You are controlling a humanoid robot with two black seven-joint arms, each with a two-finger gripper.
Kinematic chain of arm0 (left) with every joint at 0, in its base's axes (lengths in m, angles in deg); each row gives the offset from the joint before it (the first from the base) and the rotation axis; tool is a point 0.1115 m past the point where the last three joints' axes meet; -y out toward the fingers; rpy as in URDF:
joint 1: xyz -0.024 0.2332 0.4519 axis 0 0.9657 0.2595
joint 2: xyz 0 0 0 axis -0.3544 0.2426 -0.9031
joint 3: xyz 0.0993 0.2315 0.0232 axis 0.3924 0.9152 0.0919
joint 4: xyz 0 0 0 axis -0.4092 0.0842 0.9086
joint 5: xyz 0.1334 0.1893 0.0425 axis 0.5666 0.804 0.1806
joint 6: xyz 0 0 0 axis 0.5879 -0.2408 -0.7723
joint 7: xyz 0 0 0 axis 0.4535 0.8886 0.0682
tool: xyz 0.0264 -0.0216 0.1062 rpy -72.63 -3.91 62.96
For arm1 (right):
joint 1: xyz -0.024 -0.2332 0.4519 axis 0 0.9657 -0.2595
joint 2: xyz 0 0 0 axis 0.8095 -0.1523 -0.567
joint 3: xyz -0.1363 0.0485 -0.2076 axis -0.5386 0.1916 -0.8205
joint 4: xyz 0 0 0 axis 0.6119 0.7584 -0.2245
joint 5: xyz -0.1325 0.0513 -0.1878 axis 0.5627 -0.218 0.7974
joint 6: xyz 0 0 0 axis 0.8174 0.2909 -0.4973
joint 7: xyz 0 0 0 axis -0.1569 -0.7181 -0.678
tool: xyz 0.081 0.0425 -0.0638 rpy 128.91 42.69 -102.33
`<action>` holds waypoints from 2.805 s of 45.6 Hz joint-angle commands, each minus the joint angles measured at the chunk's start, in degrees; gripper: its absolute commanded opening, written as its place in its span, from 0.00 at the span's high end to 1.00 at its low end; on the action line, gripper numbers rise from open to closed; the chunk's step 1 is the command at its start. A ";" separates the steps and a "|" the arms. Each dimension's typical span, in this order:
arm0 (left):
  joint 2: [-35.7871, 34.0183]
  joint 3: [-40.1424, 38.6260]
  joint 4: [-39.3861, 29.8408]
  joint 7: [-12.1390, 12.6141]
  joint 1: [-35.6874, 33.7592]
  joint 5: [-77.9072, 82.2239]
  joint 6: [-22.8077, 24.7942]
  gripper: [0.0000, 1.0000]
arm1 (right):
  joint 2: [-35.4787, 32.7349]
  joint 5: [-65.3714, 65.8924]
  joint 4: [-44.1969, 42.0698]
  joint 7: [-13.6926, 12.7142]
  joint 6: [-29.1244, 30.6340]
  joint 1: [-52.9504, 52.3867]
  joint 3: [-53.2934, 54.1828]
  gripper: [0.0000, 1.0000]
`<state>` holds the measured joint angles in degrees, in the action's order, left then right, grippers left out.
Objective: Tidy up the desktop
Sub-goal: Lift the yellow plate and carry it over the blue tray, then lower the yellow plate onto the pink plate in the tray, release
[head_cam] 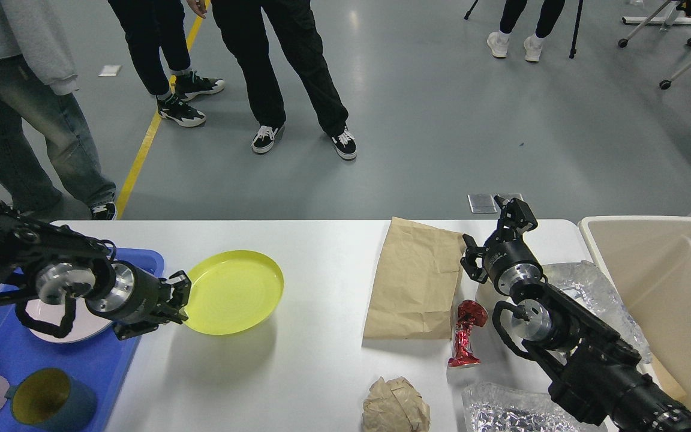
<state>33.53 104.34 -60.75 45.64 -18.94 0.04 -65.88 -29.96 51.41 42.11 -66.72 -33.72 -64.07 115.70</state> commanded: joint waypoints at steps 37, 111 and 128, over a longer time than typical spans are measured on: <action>-10.71 21.38 2.38 -4.72 -6.32 7.88 3.03 0.98 | -0.09 0.00 0.02 0.00 0.08 0.00 0.00 0.00; -9.39 7.32 22.25 -8.16 16.72 7.26 -14.91 0.58 | 0.00 0.00 0.02 0.00 -0.01 0.00 0.00 0.00; -8.68 7.23 21.55 -7.63 17.16 7.61 -14.12 0.14 | 0.00 0.00 0.02 0.00 -0.01 0.00 0.00 0.00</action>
<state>24.82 111.62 -38.65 37.82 -1.79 7.51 -80.44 -29.96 51.41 42.11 -66.72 -33.70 -64.07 115.69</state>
